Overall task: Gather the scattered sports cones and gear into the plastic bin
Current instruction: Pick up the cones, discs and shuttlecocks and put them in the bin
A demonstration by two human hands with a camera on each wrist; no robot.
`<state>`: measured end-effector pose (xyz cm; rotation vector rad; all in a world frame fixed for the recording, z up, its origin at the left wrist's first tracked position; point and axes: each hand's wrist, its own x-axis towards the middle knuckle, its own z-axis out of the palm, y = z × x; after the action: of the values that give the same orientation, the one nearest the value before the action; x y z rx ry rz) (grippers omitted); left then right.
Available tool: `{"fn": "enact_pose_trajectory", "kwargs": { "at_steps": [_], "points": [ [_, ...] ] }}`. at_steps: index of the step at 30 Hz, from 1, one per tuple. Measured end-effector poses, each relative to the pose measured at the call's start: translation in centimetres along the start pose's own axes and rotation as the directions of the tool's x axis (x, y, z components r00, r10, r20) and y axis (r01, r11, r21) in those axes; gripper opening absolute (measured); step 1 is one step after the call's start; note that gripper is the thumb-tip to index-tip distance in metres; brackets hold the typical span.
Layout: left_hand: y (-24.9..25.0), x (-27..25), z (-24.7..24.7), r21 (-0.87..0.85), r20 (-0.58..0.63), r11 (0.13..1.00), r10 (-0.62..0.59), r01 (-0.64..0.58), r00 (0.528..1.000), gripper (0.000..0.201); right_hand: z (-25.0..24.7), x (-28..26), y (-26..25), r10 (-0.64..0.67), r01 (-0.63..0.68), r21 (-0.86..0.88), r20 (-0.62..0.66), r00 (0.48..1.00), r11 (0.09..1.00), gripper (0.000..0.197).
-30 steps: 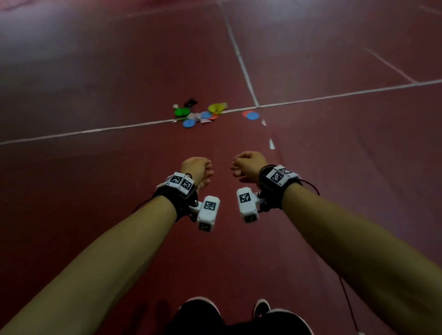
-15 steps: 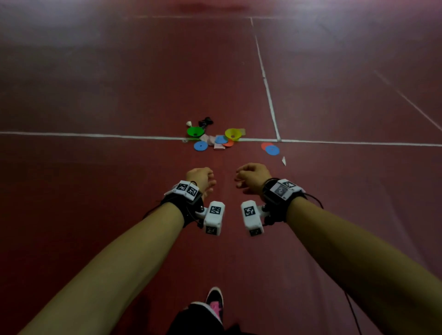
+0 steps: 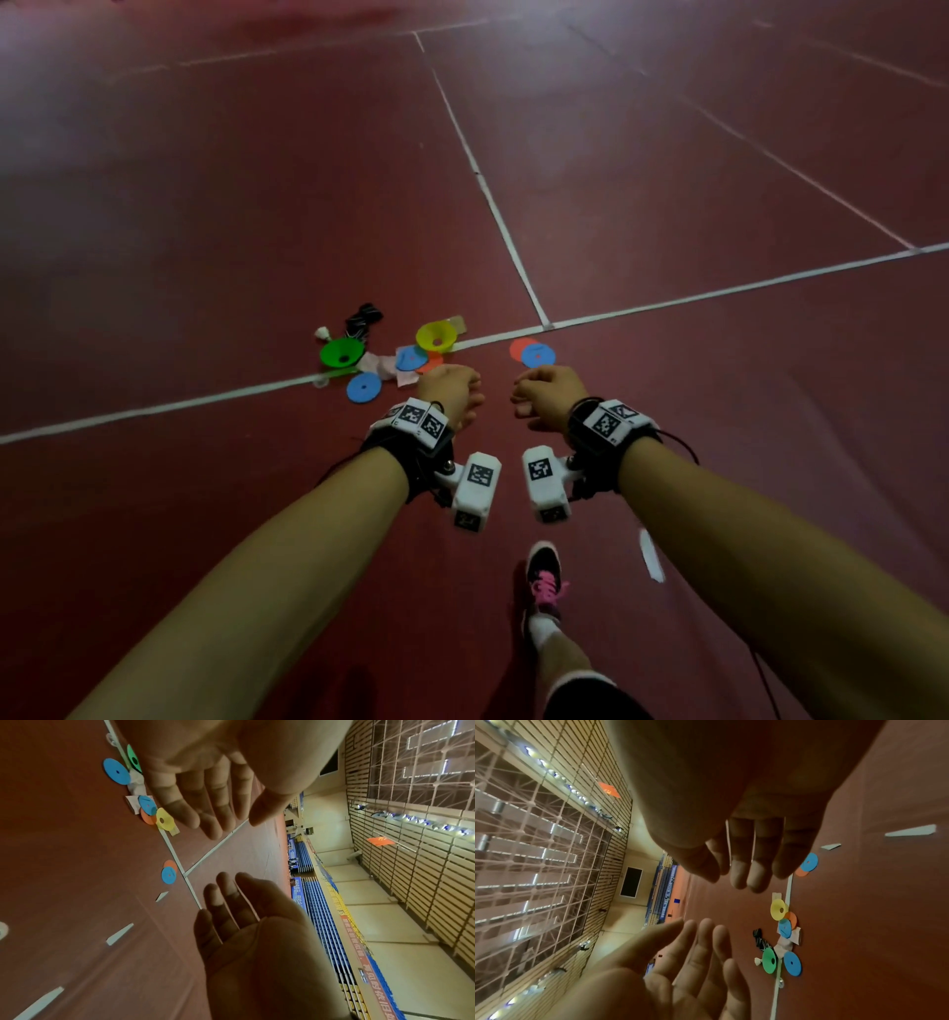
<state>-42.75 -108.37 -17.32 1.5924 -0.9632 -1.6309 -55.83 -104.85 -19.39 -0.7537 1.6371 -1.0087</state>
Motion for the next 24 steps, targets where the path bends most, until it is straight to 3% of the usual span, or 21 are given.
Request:
{"fn": "enact_pose_trajectory", "kwargs": {
  "at_steps": [7, 10, 16, 21, 24],
  "points": [
    [10.1, 16.8, 5.2, 0.041, -0.018, 0.998, -0.044, 0.045, 0.999, 0.03, -2.6, 19.9, -8.7, 0.048, -0.045, -0.05, 0.052, 0.998, 0.998, 0.019],
    [14.1, 22.6, 6.4, 0.025, -0.016, 0.997, -0.067, 0.067, 0.998, 0.03, -2.8, 26.9, -13.6, 0.035, -0.029, -0.081, 0.072, 0.997, 0.996, 0.011],
    [18.5, 36.9, 10.4, 0.07, -0.074, 0.993, -0.085, 0.091, 0.994, 0.021, -3.7, 40.5, -17.0, 0.072, -0.054, -0.198, 0.082, 0.994, 0.979, 0.009],
    [22.1, 51.9, 15.4, 0.229, 0.055, 0.969, -0.112, 0.097, 0.992, 0.017, -6.0, 54.2, -19.0, 0.114, -0.122, -0.251, -0.047, 0.992, 0.96, 0.015],
    [25.0, 61.4, 18.7, 0.33, 0.164, 0.94, -0.143, 0.082, 0.976, 0.019, -8.3, 62.3, -21.0, 0.15, -0.19, -0.207, -0.197, 0.969, 0.96, 0.02]
  ]
}}
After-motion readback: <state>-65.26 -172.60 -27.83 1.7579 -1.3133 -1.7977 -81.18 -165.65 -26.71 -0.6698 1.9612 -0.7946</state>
